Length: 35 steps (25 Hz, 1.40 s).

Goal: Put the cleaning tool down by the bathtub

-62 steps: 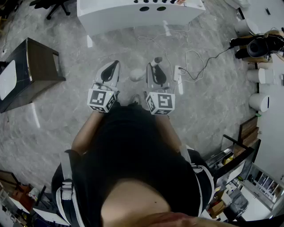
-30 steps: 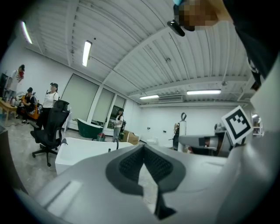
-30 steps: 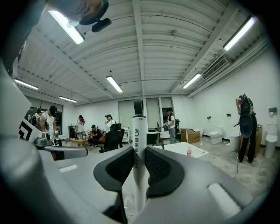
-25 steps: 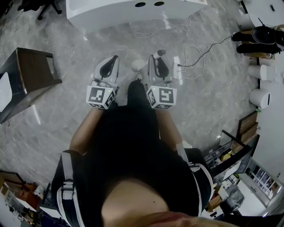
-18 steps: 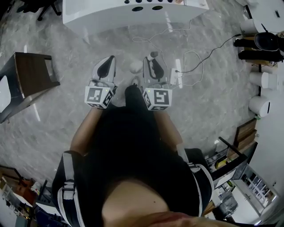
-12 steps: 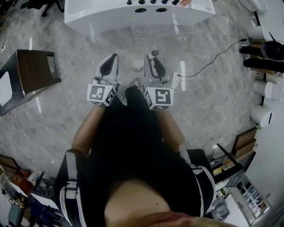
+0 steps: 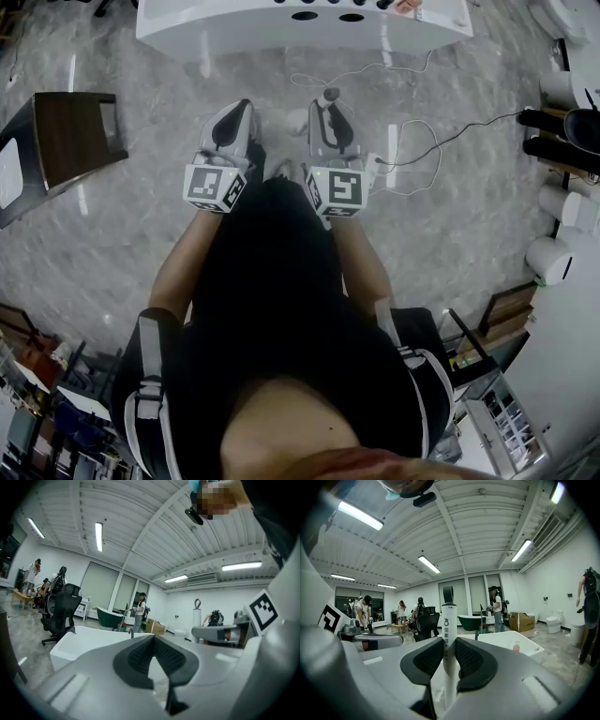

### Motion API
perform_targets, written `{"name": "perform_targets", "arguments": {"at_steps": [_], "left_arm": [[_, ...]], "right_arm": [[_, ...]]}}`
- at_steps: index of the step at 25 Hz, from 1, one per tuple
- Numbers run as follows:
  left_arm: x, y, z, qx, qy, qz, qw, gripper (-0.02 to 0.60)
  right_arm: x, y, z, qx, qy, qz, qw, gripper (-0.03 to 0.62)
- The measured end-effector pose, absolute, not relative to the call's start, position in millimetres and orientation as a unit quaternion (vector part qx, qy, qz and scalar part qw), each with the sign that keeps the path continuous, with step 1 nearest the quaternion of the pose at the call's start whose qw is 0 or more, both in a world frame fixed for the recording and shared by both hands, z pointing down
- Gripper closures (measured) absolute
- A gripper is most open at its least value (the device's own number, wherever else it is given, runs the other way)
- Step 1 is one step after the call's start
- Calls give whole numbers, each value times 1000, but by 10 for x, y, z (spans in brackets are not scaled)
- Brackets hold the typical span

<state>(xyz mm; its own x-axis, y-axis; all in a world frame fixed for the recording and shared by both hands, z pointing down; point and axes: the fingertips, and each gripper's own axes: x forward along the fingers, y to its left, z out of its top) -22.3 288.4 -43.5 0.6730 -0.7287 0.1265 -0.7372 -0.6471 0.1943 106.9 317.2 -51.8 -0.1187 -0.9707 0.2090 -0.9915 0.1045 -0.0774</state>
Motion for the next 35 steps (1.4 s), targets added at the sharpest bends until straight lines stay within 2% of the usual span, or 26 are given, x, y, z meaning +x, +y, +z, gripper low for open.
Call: {"name": "perform_targets", "arguments": {"at_steps": [18,35], "left_arm": [[95,1614,144,912,-386,41,131,573],[27,676,1212,906,-392,50,150,572]], "right_arm": [[1198,1871,56,668,-732,117,65,510],[1141,887,1373,673,-721,134,99,510]]}}
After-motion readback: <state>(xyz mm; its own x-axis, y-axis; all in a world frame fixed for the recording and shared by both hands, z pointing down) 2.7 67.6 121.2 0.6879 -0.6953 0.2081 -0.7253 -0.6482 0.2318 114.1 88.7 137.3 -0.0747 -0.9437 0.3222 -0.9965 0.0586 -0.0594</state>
